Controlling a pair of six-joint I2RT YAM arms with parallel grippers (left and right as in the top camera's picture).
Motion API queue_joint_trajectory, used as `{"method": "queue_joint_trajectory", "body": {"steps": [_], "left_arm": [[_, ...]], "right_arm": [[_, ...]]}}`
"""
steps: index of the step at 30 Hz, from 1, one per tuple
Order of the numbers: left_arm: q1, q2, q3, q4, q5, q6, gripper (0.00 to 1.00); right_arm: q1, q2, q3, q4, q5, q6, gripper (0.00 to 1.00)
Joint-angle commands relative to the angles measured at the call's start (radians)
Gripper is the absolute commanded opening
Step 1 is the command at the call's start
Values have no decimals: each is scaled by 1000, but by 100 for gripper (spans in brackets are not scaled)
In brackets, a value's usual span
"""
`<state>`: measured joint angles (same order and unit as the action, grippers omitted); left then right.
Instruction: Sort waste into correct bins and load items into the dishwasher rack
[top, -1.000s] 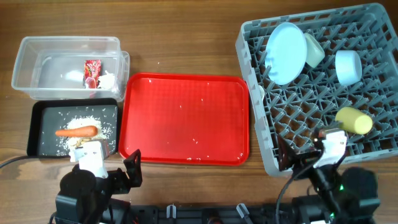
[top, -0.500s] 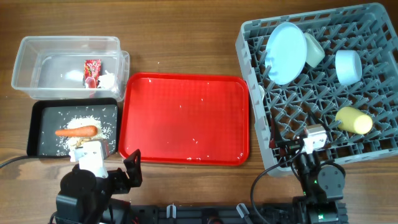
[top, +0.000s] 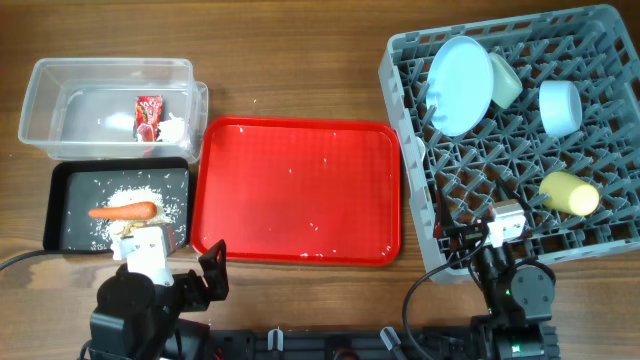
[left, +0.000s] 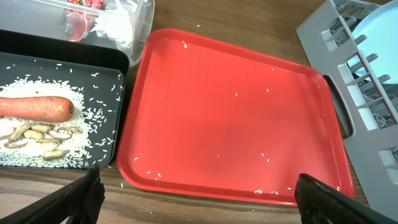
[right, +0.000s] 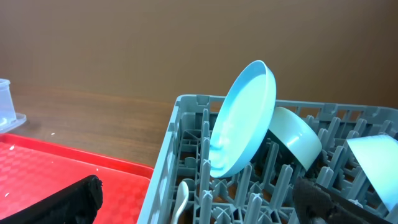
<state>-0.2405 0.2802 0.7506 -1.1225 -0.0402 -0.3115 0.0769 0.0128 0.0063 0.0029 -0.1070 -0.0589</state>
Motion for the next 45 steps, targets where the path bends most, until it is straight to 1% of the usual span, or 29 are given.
{"method": "queue_joint_trajectory", "body": {"steps": [1,3,4,7,10,13,14,16,17,18,19,21,45], "left_arm": [[-4,-5,-2,2,-10,13,100],[-4,-5,-2,2,-11,12,100],[-1,-7,-2,3,-59,13,100],[90,-55,-11,-3,-47,12,100],[169,-150,-154,154,-47,16,100],[195,-266,-385,418,-16,17,100],[195,-277,-462,537,0,16,100],[195,-277,-600,828,10,25,100],[195,-277,-670,1008,27,82,100],[195,-277,-725,1136,56,145,100],[195,-277,-745,1150,90,181,100],[195,-277,-745,1050,114,192,100],[195,-275,-745,1051,118,192,100]], "right_arm": [[-3,-9,-1,3,14,-19,100],[-3,-9,-1,3,14,-19,100],[-3,-9,-1,3,14,-19,100],[-3,-9,-1,3,14,-19,100],[-3,-9,-1,3,14,-19,100],[-3,-9,-1,3,14,-19,100],[-3,-9,-1,3,14,-19,100],[-3,-9,-1,3,14,-19,100],[-3,-9,-1,3,14,-19,100],[-3,-9,-1,3,14,-19,100],[-3,-9,-1,3,14,-19,100],[-3,-9,-1,3,14,-19,100],[-3,-9,-1,3,14,-19,100]]}}
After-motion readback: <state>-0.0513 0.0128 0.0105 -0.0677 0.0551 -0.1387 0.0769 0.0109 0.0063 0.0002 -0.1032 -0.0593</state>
